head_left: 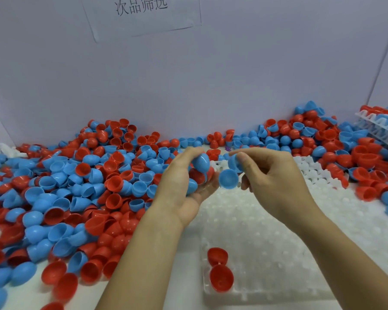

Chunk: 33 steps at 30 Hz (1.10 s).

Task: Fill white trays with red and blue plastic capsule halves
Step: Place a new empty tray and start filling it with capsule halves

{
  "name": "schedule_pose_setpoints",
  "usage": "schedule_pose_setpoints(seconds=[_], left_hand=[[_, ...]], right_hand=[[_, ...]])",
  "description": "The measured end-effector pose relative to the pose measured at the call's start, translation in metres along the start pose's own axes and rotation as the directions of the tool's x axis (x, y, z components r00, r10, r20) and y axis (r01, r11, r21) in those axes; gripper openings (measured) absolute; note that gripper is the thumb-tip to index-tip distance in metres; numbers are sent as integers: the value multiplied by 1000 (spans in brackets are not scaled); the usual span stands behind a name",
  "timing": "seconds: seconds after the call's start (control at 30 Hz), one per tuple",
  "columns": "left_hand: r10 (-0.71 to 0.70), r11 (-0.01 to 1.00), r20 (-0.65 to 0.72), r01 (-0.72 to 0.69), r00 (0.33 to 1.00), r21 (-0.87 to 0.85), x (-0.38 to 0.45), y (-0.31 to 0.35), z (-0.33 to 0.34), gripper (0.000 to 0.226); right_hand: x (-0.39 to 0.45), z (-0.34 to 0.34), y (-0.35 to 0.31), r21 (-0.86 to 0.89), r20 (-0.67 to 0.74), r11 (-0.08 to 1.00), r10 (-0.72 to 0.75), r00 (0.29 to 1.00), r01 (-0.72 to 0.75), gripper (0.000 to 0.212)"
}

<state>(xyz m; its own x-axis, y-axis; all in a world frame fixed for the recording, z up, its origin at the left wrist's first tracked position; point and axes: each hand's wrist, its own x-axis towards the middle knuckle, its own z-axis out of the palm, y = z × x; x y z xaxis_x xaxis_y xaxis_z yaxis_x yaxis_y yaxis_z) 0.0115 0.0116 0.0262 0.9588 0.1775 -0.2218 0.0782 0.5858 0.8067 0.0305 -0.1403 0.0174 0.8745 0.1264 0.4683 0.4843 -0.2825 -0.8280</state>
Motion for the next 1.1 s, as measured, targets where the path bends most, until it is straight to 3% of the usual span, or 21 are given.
schedule_pose_setpoints(seconds=[0.2, 0.27, 0.37, 0.47, 0.53, 0.67, 0.73, 0.97, 1.1], left_hand=[[-180, 932, 254, 82, 950, 353, -10, 1, 1, 29], [-203, 924, 259, 97, 944, 369, -10, 1, 0, 38], [-243, 910, 243, 133, 939, 394, -10, 1, -2, 29], [-291, 880, 241, 160, 926, 446, -13, 0, -2, 47], [-302, 864, 258, 150, 918, 480, -14, 1, -2, 53], [-313, 821, 309, 92, 898, 564, -15, 2, -5, 41], [-316, 802, 313, 76, 896, 592, -15, 1, -3, 49], [-315, 808, 342, 61, 885, 586, -14, -1, -1, 45], [-298, 816, 301, 78, 906, 573, -13, -2, 1, 69]], right_hand=[[5, -7, 4, 90, -76, 995, 48, 996, -42, 7], [5, -7, 6, 122, -85, 990, 78, 993, -68, 6], [5, -7, 9, 171, -100, 981, 113, 989, -95, 12], [7, -6, 10, 179, -113, 978, 124, 986, -102, 20], [8, -6, 10, 224, -141, 967, 154, 978, -120, 20], [11, -8, 10, 364, -214, 921, 231, 949, -142, 21], [11, -7, 9, 400, -209, 906, 240, 948, -142, 22], [7, 4, 8, 266, -209, 962, 127, 970, -69, 20], [9, 0, 10, 232, -215, 971, 105, 971, -54, 21]])
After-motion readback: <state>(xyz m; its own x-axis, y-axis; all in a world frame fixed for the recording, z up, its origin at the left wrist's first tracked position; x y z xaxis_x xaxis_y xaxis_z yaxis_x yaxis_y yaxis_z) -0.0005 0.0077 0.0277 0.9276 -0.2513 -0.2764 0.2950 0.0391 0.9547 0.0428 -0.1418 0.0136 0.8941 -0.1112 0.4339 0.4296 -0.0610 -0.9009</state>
